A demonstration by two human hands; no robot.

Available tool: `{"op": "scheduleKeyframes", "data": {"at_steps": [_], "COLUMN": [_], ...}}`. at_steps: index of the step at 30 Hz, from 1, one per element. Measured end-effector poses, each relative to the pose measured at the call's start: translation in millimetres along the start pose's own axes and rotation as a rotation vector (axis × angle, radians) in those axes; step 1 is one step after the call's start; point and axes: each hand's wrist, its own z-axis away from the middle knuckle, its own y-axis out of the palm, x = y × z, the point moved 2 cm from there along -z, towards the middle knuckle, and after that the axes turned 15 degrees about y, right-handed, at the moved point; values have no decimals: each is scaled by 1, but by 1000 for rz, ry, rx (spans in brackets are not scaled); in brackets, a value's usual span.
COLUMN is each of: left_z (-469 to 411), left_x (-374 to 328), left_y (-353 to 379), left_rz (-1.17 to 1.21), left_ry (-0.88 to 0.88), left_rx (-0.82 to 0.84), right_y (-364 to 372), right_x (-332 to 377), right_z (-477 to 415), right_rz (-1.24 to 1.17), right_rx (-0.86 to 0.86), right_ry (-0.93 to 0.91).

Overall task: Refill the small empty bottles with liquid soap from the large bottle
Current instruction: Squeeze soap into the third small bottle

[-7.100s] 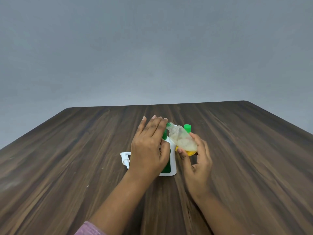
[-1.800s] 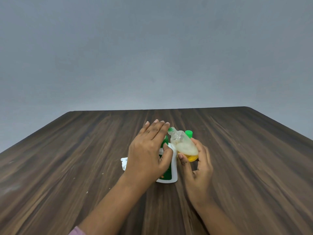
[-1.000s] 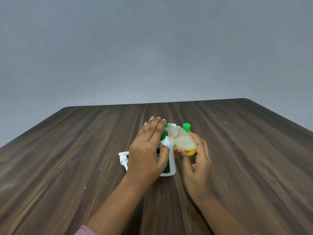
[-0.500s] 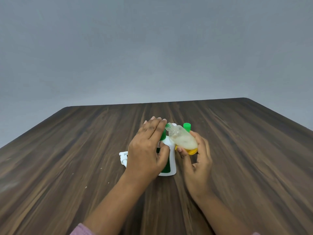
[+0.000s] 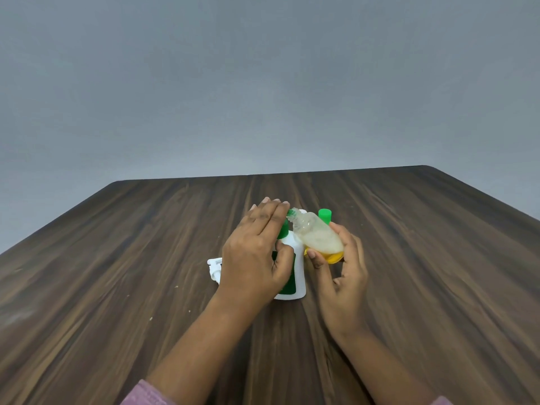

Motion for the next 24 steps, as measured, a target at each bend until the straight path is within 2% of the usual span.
{"op": "scheduleKeyframes", "data": {"at_steps": [11,17,24], "left_z": [-13,0,-10], "left_x": [-4,0,-2], "left_y": [-10,4,-7], "left_rz": [-47,34,-21], "left_ry": [27,-27,26], "left_rx": [18,-31,9], "right_y": [2,-1,4], "right_x": [2,-1,4], "right_z": [-1,0,1], "right_rz": [-42,2,-20], "right_rx": [0,-3,0], "right_ry": [6,11,7]}}
